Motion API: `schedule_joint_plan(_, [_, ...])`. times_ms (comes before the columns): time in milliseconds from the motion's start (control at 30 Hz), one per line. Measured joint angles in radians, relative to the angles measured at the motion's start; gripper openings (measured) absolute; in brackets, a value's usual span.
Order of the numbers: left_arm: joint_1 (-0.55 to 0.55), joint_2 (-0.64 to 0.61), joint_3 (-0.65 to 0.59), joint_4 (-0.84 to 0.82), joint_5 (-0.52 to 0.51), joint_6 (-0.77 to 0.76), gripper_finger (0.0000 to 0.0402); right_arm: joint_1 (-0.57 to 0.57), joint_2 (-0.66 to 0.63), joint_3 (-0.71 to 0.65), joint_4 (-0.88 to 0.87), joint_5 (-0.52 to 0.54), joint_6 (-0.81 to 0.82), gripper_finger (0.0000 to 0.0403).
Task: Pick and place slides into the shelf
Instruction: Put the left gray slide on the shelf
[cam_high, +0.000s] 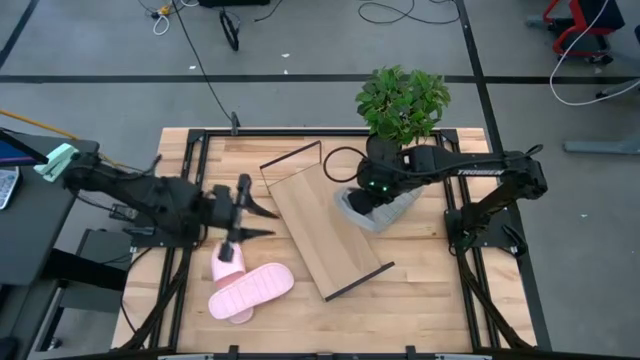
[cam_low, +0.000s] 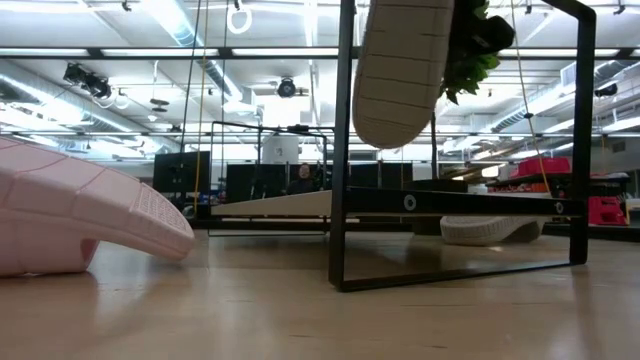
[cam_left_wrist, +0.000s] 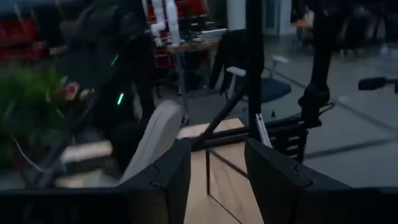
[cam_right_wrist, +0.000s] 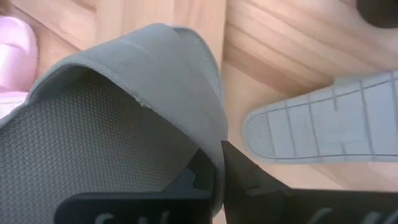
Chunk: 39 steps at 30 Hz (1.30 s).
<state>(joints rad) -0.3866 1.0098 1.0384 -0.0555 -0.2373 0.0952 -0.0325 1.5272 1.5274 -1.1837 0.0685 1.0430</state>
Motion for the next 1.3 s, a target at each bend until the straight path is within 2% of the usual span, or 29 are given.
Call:
schedule_joint_plan(167, [-0.076, 0.202, 0.253, -0.128, -0.120, 0.202, 0.0158, -0.005, 0.000, -0.001, 0.037, 0.002, 0.007, 0.0009])
schedule_joint_plan(300, [-0.101, 0.341, 0.478, -0.264, -0.167, 0.334, 0.0164, -0.004, 0.000, -0.001, 0.040, -0.007, 0.042, 0.0009])
schedule_joint_plan(500, [-0.098, 0.545, 0.832, -0.605, -0.187, 0.387, 0.0177, 0.029, 0.037, -0.001, 0.071, -0.025, 0.121, 0.0009])
schedule_joint_plan(633, [-0.085, 0.651, 1.010, -0.839, -0.215, 0.395, 0.0190, 0.048, 0.093, -0.001, 0.077, -0.053, 0.190, 0.0009])
schedule_joint_plan(733, [-0.080, 0.711, 1.078, -0.971, -0.216, 0.433, 0.0199, 0.056, 0.145, -0.001, 0.109, -0.081, 0.230, 0.0009])
schedule_joint_plan(933, [-0.084, 0.761, 1.095, -1.100, -0.214, 0.506, 0.0214, 0.061, 0.215, -0.001, 0.229, -0.137, 0.274, 0.0008])
schedule_joint_plan(1300, [-0.043, 0.807, 1.094, -1.080, -0.199, 0.544, 0.0231, 0.088, 0.223, -0.001, 0.265, -0.135, 0.327, 0.0008])
